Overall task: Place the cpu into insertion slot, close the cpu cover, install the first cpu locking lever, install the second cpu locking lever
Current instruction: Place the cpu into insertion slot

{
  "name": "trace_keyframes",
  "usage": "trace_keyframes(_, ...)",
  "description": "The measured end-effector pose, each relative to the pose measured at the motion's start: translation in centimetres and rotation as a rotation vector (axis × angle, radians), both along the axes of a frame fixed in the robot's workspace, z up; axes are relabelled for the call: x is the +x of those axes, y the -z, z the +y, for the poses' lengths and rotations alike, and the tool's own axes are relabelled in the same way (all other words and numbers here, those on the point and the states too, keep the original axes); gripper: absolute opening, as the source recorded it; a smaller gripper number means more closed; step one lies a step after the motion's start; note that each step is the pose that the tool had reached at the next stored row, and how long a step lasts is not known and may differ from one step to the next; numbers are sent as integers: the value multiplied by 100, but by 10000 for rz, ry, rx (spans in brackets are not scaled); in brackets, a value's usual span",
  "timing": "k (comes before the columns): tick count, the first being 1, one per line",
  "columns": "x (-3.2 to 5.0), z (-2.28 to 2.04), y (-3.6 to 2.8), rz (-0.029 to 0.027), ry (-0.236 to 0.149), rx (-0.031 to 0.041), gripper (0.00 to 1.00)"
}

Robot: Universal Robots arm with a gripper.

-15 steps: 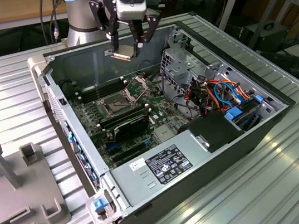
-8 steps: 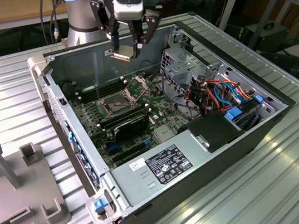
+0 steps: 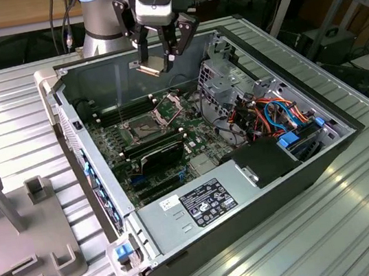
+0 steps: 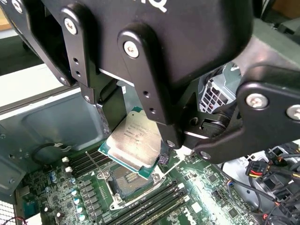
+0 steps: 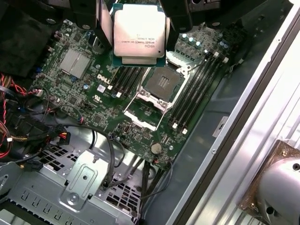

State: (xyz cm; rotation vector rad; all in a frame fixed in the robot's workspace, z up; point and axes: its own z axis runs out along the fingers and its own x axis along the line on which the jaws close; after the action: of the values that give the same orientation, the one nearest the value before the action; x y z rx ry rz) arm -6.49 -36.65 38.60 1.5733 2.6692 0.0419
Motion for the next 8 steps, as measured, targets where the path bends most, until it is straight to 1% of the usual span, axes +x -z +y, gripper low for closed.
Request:
trace_keyframes(3,0,1,3,-1,177,0,54)
trace_keyframes(8,0,2,10,0,583,0,54)
